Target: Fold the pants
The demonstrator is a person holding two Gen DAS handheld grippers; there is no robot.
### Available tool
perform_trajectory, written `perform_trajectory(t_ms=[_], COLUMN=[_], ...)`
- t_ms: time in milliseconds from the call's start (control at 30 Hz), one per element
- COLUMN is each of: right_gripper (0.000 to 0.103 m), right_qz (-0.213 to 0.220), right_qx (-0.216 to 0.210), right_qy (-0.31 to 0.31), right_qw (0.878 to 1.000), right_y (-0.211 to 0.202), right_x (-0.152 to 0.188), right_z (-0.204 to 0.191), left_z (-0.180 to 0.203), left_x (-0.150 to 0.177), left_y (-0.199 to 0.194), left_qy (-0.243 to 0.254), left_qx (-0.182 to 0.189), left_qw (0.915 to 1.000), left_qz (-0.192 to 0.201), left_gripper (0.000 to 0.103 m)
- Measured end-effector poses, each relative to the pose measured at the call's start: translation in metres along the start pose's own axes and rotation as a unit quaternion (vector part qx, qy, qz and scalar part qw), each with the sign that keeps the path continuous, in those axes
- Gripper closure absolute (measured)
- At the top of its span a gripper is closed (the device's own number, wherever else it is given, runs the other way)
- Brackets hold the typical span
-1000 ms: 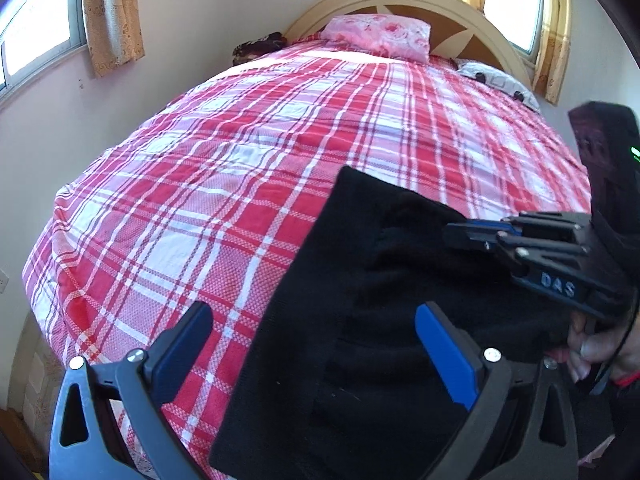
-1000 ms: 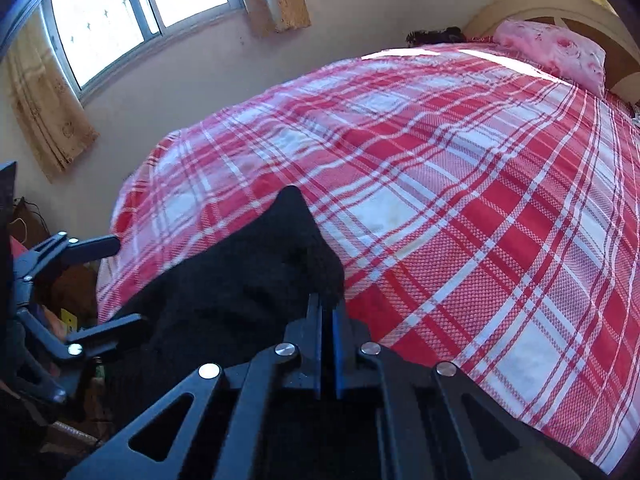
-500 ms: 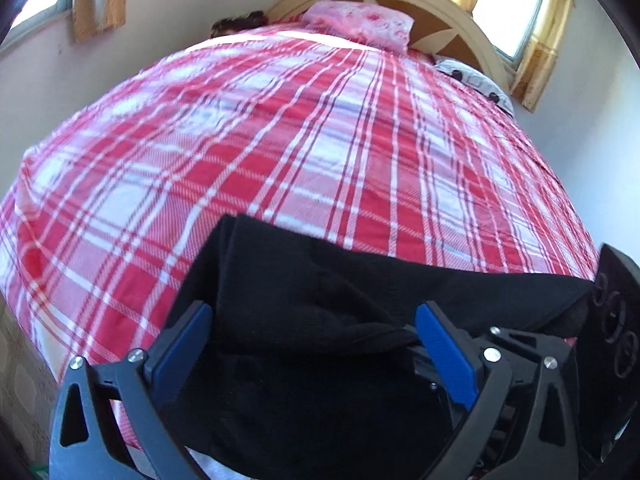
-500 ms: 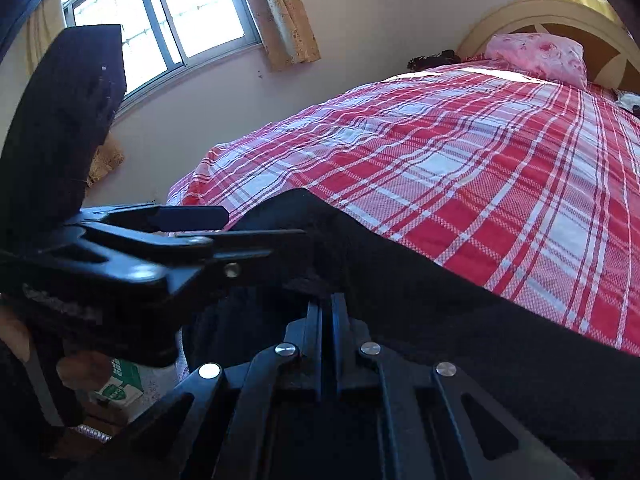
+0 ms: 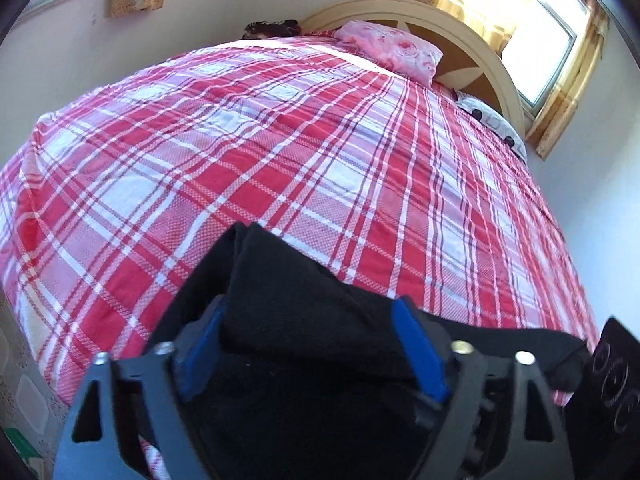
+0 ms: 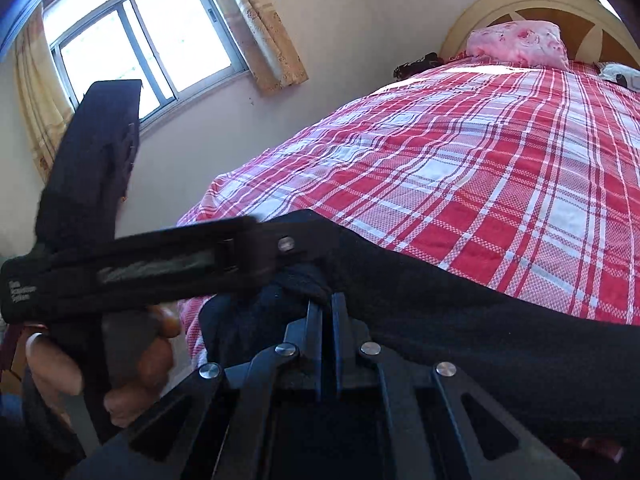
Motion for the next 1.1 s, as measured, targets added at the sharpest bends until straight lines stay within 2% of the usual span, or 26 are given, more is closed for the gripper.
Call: perform_trajectory(t_ms=[33, 100, 200, 233, 300, 367, 433, 533, 700, 833, 900, 967, 1100], right_gripper=[0.099, 0.098, 0.095, 0.093, 0.081, 0.046, 0.035, 0.034, 0.034, 0.034, 0.034, 0.034, 0.034], right_qz=[0.004, 0.014, 0.036, 0.038, 0.045, 0.072, 0.115, 0.171, 0.208, 0.251, 0.24, 0.229, 0.186], right_qx=[-0.003, 0.0, -0.007, -0.012, -0.03, -0.031, -0.028, -0.018, 0.006, 0.031, 0.051, 0.053, 0.062], right_qy=[0.002, 0.003, 0.036, 0.053, 0.085, 0.105, 0.133, 0.197, 0.315, 0.349, 0.372, 0.389, 0.427], right_qw=[1.0, 1.0, 0.999, 0.998, 0.995, 0.991, 0.984, 0.965, 0.926, 0.902, 0.895, 0.891, 0.883], right_y=[-0.002, -0.004, -0.011, -0.015, -0.029, -0.055, -0.093, -0.153, -0.223, -0.265, -0.269, -0.267, -0.24], right_x=[0.0, 0.001, 0.001, 0.001, 0.0, 0.0, -0.001, 0.002, 0.018, 0.014, 0.014, 0.015, 0.013], right_z=[-0.002, -0.004, 0.003, 0.007, 0.013, 0.023, 0.039, 0.081, 0.163, 0.204, 0.226, 0.241, 0.256], left_z=[0.002, 0.004, 0.004, 0.005, 0.003, 0.003, 0.004, 0.006, 0.008, 0.007, 0.008, 0.008, 0.008], left_x=[0.0, 0.001, -0.001, -0.002, -0.004, -0.005, -0.007, -0.014, -0.016, -0.014, -0.014, -0.014, -0.015], left_y=[0.002, 0.001, -0.007, -0.008, -0.009, -0.011, -0.016, -0.029, -0.036, -0.041, -0.044, -0.047, -0.049], left_qy=[-0.011, -0.03, -0.032, -0.031, -0.023, -0.024, -0.027, -0.028, -0.028, -0.031, -0.032, -0.03, -0.03], left_qx=[0.014, 0.03, 0.035, 0.035, 0.027, 0.029, 0.036, 0.041, 0.044, 0.046, 0.045, 0.042, 0.039], left_qw=[0.9998, 0.9991, 0.9984, 0.9983, 0.9987, 0.9986, 0.9981, 0.9971, 0.9966, 0.9963, 0.9962, 0.9961, 0.9961], left_qz=[0.002, 0.007, 0.031, 0.035, 0.036, 0.037, 0.043, 0.058, 0.063, 0.065, 0.068, 0.071, 0.073], left_gripper=[0.044, 0.049, 0.071, 0.074, 0.074, 0.074, 0.075, 0.075, 0.075, 0.075, 0.075, 0.075, 0.075])
Point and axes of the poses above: each gripper's, at about its wrist camera, not at the fingertips, and y roughly the way its jaws point, z to its right, x to its underside, the point moved 9 cm from there along y, roughly the way its jaws point, and after that the axes turned 12 degrees about y, right-handed, at the moved point
